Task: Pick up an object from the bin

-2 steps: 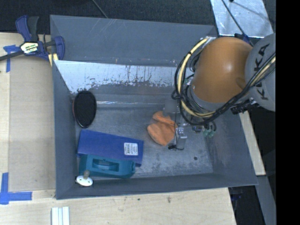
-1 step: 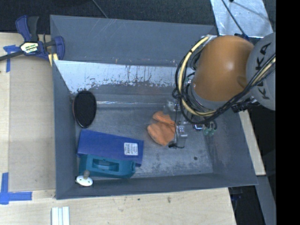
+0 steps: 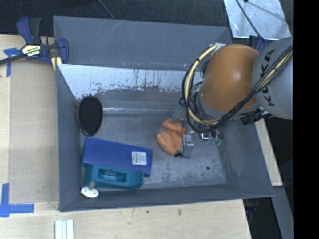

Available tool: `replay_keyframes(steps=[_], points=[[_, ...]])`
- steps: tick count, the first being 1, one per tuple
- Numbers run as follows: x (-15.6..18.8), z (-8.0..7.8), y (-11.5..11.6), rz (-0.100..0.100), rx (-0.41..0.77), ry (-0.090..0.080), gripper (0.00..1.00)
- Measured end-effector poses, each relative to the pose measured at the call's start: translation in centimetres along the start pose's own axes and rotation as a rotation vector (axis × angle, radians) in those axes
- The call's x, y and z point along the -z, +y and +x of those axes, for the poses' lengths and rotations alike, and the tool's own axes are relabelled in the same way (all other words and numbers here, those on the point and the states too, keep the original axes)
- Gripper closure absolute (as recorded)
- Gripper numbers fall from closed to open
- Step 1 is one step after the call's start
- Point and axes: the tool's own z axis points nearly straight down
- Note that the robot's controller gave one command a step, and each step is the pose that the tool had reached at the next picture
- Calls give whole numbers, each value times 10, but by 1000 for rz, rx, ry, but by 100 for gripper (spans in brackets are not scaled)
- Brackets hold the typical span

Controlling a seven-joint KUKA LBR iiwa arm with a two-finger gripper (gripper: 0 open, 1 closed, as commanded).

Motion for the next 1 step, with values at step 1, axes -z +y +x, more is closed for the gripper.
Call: replay_keyframes(steps=[1], points=[[-54,-12,-11,1,-30,5,0]])
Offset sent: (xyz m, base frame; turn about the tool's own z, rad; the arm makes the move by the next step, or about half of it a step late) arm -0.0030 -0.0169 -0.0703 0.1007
